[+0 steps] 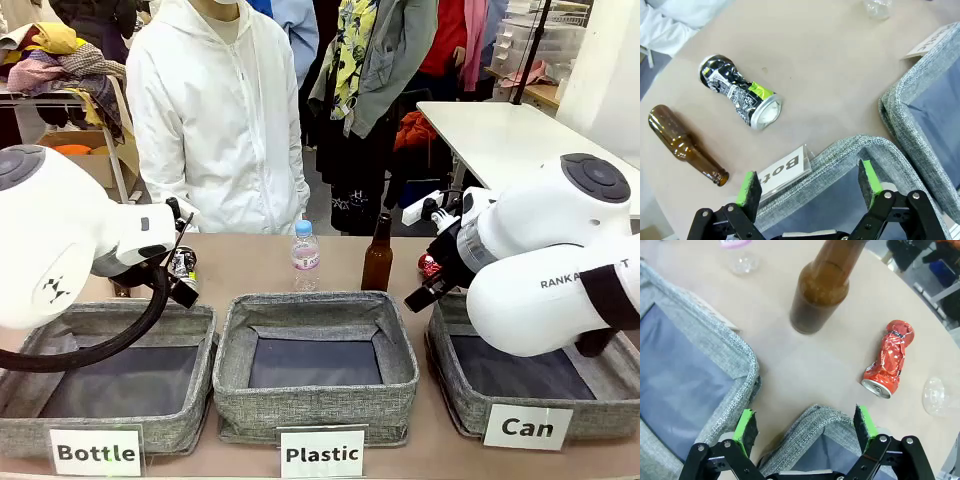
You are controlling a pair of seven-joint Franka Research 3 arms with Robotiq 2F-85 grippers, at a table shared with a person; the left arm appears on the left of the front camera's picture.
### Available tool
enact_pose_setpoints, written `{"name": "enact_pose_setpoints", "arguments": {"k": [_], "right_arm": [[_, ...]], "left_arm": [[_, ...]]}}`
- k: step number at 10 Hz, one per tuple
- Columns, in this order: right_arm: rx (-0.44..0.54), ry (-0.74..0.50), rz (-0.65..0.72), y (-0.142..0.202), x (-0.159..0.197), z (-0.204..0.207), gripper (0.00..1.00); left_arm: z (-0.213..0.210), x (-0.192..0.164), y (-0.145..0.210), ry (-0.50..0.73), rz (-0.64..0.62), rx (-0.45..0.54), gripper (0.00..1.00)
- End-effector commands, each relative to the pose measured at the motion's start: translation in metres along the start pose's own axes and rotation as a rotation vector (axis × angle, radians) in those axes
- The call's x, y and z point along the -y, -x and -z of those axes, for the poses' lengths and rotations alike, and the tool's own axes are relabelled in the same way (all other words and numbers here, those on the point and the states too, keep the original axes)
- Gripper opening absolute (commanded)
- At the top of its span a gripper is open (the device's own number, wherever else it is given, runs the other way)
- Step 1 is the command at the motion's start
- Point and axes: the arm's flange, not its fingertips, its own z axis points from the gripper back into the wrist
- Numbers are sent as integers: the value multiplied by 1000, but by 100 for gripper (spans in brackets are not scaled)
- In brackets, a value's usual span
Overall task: Sort the can waste into the basket.
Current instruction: Pick up the can waste from the table and place it in the right Fabric basket.
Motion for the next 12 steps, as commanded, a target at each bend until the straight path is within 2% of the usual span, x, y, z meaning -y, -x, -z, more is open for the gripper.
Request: {"name": "enact_pose_setpoints", "arguments": {"k": [1,12], "right_arm": [[0,0,0,0,0,0,100],[0,0,0,0,0,0,100]], "left_arm": [[0,0,0,0,0,0,100],[0,0,0,0,0,0,100]]}}
